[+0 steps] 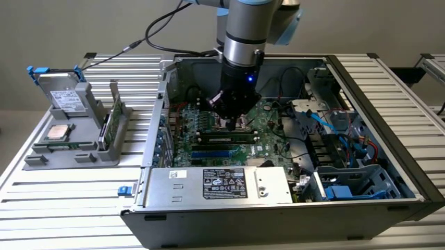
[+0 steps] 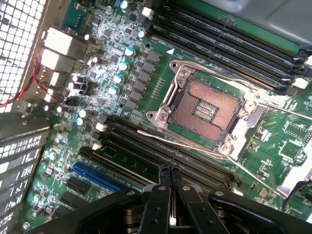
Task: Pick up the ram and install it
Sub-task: 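Press down the ram until it locks into place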
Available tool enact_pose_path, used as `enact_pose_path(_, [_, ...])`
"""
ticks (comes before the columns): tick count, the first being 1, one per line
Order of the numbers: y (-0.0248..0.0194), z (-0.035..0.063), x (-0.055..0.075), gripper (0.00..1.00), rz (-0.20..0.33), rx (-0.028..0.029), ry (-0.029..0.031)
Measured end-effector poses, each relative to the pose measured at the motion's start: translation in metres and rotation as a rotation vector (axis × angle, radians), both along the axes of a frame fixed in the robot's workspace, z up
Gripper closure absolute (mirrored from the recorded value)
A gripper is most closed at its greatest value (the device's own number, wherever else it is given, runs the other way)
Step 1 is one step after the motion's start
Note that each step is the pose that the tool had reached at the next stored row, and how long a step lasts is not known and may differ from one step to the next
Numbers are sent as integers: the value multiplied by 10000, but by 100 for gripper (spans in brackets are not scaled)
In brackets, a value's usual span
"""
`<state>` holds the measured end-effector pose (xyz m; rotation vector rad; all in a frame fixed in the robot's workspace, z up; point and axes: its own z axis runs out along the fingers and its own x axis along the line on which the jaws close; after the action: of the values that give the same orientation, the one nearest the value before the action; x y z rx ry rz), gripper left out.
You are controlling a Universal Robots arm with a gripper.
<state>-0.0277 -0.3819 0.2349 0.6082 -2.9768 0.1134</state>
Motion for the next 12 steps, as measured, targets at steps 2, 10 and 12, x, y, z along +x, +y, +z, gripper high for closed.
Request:
enact_pose_path(2, [0, 0, 0, 90, -244, 0, -23])
enact_pose_path(10, [0, 0, 0, 90, -1250, 0, -113])
enact_pose_path(12, [0, 0, 0, 90, -1499, 0, -135])
